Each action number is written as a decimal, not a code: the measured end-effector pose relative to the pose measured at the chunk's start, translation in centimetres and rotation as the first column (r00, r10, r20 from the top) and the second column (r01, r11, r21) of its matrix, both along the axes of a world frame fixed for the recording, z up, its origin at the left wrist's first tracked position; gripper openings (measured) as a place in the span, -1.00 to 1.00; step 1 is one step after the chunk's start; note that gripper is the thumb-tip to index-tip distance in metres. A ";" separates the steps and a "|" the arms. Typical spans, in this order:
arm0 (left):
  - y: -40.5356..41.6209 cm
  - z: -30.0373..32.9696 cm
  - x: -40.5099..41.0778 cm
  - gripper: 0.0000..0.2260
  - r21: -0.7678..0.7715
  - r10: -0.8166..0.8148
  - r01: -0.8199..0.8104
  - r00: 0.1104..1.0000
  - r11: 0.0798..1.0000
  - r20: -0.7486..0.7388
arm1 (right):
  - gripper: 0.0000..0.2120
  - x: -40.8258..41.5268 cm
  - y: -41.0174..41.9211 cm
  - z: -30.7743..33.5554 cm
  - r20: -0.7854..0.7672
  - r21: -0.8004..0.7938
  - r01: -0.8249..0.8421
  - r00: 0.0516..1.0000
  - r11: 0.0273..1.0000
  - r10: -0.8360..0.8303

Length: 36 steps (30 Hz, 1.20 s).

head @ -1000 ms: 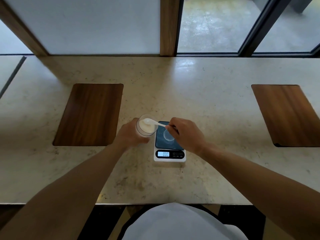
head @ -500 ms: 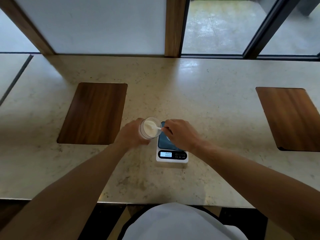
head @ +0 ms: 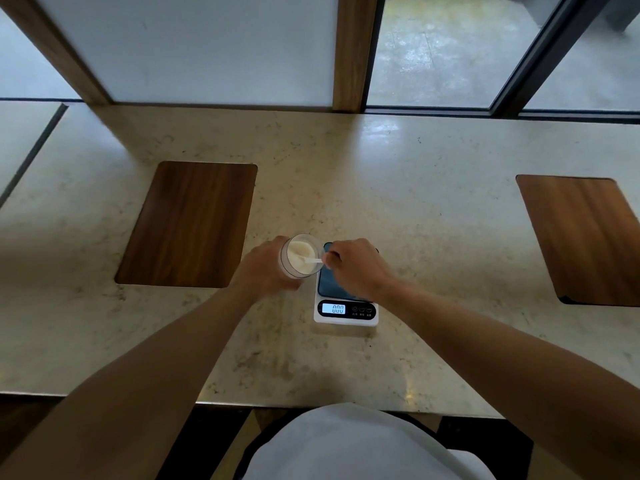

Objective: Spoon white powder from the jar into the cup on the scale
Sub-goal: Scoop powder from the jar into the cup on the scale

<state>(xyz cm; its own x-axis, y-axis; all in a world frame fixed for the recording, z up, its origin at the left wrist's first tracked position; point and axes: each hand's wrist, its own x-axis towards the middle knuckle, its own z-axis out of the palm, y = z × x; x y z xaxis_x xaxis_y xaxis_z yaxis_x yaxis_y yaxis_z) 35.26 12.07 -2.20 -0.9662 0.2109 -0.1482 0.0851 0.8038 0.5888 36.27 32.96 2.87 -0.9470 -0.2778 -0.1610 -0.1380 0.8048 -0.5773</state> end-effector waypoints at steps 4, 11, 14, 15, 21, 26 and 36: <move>0.0 -0.2 -0.1 -0.24 -0.001 0.010 -0.010 1.000 1.000 0.012 | -0.68 -0.2 -0.1 0.2 0.054 -0.054 0.045 0.998 0.998 -0.042; -0.1 0.0 -0.3 -0.24 0.018 0.060 -0.060 0.998 0.998 0.034 | -0.69 -0.4 0.1 0.3 0.121 -0.108 0.123 0.987 0.987 -0.110; 0.1 0.2 -0.6 -0.24 0.028 0.079 -0.080 0.996 0.996 0.046 | -0.69 -0.5 0.4 0.5 0.114 -0.106 0.135 0.986 0.985 -0.122; 0.2 0.3 -0.7 -0.24 0.029 0.087 -0.088 0.995 0.996 0.048 | -0.70 -0.6 0.5 0.5 0.114 -0.110 0.143 0.985 0.984 -0.130; 0.8 0.6 -0.8 -0.29 0.058 0.120 -0.122 0.992 0.991 0.045 | -0.71 -0.8 1.2 0.8 0.087 -0.157 0.191 0.980 0.969 -0.179; 1.4 0.8 -1.0 -0.26 0.085 0.133 -0.140 0.987 0.986 0.089 | -0.74 -0.6 2.2 1.0 0.083 -0.187 0.233 0.972 0.954 -0.221; 1.3 0.8 -1.1 -0.28 0.127 0.102 -0.120 0.984 0.985 0.144 | -0.74 -0.1 4.9 1.7 0.013 -0.197 0.242 0.970 0.950 -0.244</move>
